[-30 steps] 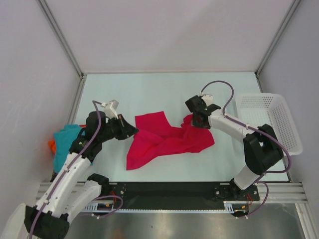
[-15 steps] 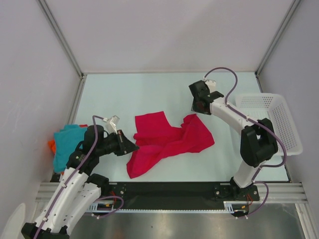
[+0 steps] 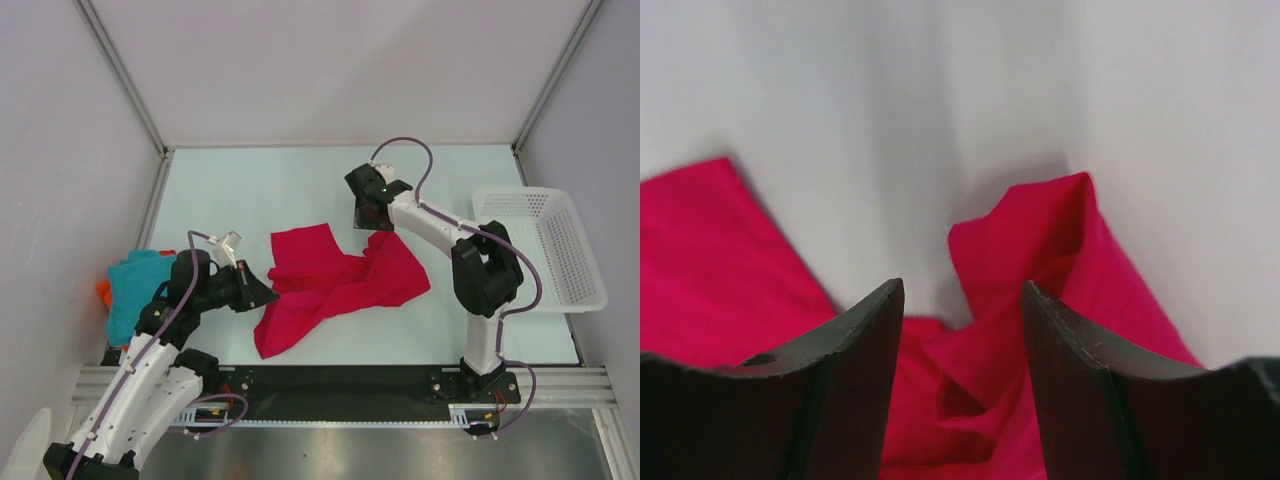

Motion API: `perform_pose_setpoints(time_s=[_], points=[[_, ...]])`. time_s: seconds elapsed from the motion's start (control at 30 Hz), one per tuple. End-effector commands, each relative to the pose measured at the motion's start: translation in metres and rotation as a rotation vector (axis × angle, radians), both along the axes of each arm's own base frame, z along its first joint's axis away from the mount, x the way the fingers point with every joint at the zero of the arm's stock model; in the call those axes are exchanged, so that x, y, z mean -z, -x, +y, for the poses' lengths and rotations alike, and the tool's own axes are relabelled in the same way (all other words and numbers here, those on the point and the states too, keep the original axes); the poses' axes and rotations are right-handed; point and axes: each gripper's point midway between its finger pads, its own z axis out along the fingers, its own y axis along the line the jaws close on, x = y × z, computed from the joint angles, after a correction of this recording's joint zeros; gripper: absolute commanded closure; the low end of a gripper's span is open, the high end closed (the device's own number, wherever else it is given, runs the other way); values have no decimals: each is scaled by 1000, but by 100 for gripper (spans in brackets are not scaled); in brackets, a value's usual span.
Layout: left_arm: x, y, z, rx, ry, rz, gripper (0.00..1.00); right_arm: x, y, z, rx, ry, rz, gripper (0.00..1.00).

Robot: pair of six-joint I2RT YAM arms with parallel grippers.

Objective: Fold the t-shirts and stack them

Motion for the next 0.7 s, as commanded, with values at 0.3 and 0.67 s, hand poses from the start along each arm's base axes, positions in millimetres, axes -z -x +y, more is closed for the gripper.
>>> perform_pose_setpoints(time_s=[0.3,0.67], points=[[-9,-6,-7,31,35,-42,100,28,47,8,-71,53,87,45],[-3,-8,-7,39,26,-41,100,48,64,0,-81,91,128,100]])
